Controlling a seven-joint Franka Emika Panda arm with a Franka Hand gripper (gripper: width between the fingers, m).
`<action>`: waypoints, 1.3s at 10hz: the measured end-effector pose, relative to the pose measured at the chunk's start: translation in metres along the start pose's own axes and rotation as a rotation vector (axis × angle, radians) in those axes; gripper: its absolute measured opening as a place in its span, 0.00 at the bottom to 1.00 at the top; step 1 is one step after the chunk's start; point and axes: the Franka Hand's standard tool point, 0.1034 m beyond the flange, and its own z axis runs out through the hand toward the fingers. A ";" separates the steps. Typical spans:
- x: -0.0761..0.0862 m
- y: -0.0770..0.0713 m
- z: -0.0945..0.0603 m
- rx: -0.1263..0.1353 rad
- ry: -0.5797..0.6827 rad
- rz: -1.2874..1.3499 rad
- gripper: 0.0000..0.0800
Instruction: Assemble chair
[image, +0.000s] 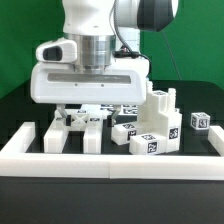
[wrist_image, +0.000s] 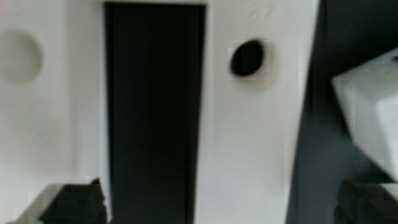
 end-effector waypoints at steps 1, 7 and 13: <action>0.000 0.000 0.003 -0.003 0.000 -0.001 0.81; -0.001 0.000 0.015 -0.010 -0.009 -0.005 0.81; -0.002 -0.001 0.026 -0.016 -0.019 -0.005 0.81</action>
Offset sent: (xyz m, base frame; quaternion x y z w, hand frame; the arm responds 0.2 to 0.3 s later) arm 0.0146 -0.0018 0.0051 0.0055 0.0042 -0.0119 0.9999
